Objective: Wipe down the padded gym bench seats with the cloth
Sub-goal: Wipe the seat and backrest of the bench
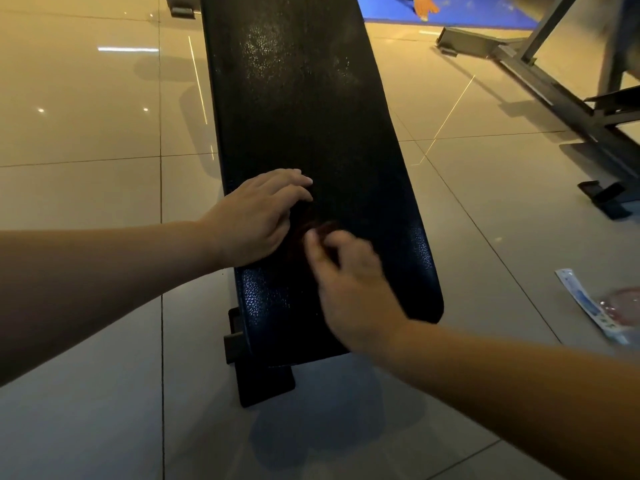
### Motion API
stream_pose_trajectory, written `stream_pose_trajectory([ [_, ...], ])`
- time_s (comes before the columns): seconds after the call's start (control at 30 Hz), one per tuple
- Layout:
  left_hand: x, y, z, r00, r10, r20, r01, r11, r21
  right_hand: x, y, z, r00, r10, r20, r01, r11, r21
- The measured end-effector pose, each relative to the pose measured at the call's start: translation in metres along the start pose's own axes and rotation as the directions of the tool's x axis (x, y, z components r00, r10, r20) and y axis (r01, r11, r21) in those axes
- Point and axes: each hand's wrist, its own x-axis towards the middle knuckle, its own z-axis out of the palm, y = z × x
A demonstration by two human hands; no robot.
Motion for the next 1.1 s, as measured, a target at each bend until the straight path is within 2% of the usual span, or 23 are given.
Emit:
stream_pose_trajectory([
  [0.03, 0.000, 0.000, 0.000, 1.000, 0.003, 0.004, -0.003, 1.000, 0.003, -0.007, -0.007, 0.002, 0.990, -0.135, 0.028, 0.135, 0.991, -0.007],
  [0.1, 0.000, 0.001, 0.001, 0.999, 0.033, 0.020, -0.033, 0.999, 0.005, -0.028, -0.003, -0.002, 0.900, -0.403, 0.168, 0.409, 0.912, -0.003],
  [0.13, 0.000, 0.003, 0.002, 0.998, 0.055, 0.029, -0.055, 0.998, 0.004, -0.038, 0.009, -0.006, 0.859, -0.468, 0.208, 0.477, 0.879, 0.005],
  [0.17, 0.000, 0.004, 0.004, 0.997, 0.074, 0.037, -0.075, 0.997, 0.005, -0.046, 0.024, -0.009, 0.848, -0.486, 0.209, 0.498, 0.867, -0.002],
  [0.23, 0.002, 0.006, 0.007, 0.995, 0.091, 0.045, -0.091, 0.996, 0.014, -0.055, 0.060, -0.013, 0.903, -0.389, 0.183, 0.405, 0.913, -0.055],
  [0.3, 0.005, 0.007, 0.010, 0.995, 0.095, 0.040, -0.097, 0.994, 0.040, -0.056, 0.092, -0.018, 0.976, -0.189, 0.110, 0.200, 0.975, -0.092],
  [0.37, 0.007, 0.007, 0.011, 0.994, 0.098, 0.045, -0.101, 0.992, 0.070, -0.045, 0.113, -0.025, 1.000, 0.028, 0.012, -0.027, 0.995, -0.100],
  [0.43, 0.009, 0.006, 0.013, 0.994, 0.103, 0.046, -0.107, 0.990, 0.096, -0.022, 0.125, -0.030, 0.980, 0.200, -0.009, -0.200, 0.975, -0.094],
  [0.47, 0.010, 0.007, 0.014, 0.994, 0.104, 0.047, -0.108, 0.989, 0.104, -0.008, 0.126, -0.032, 0.953, 0.304, 0.004, -0.304, 0.952, -0.037],
  [0.53, 0.010, 0.007, 0.015, 0.993, 0.106, 0.050, -0.111, 0.988, 0.111, 0.018, 0.122, -0.034, 0.888, 0.455, -0.065, -0.458, 0.889, -0.028],
  [0.6, 0.010, 0.007, 0.015, 0.993, 0.106, 0.056, -0.112, 0.987, 0.112, 0.021, 0.107, -0.031, 0.846, 0.527, -0.077, -0.521, 0.849, 0.088],
  [0.67, 0.011, 0.006, 0.015, 0.992, 0.111, 0.058, -0.117, 0.987, 0.114, 0.006, 0.090, -0.022, 0.886, 0.453, -0.101, -0.445, 0.891, 0.092],
  [0.73, 0.010, 0.006, 0.014, 0.992, 0.111, 0.064, -0.118, 0.986, 0.115, -0.012, 0.069, -0.013, 0.919, 0.386, -0.076, -0.384, 0.922, 0.043],
  [0.83, 0.010, 0.006, 0.012, 0.993, 0.100, 0.067, -0.107, 0.989, 0.103, -0.024, 0.020, -0.001, 0.950, 0.310, -0.029, -0.307, 0.949, 0.068],
  [0.93, 0.010, 0.005, 0.010, 0.994, 0.088, 0.070, -0.092, 0.994, 0.058, -0.025, -0.029, 0.004, 0.992, 0.091, 0.085, -0.098, 0.991, 0.088],
  [0.97, 0.010, 0.004, 0.009, 0.993, 0.085, 0.079, -0.088, 0.995, 0.037, -0.026, -0.036, 0.002, 0.991, -0.019, 0.135, 0.006, 0.995, 0.098],
  [1.03, 0.011, 0.000, 0.004, 0.991, 0.093, 0.100, -0.094, 0.996, 0.009, -0.022, -0.019, -0.012, 0.922, -0.283, 0.263, 0.266, 0.959, 0.097],
  [1.07, 0.011, -0.004, 0.000, 0.989, 0.098, 0.108, -0.101, 0.995, 0.018, -0.018, -0.004, -0.017, 0.882, -0.376, 0.284, 0.373, 0.925, 0.068],
  [1.1, 0.010, -0.007, -0.004, 0.989, 0.103, 0.110, -0.109, 0.993, 0.043, -0.015, 0.014, -0.020, 0.878, -0.399, 0.263, 0.405, 0.914, 0.034],
])
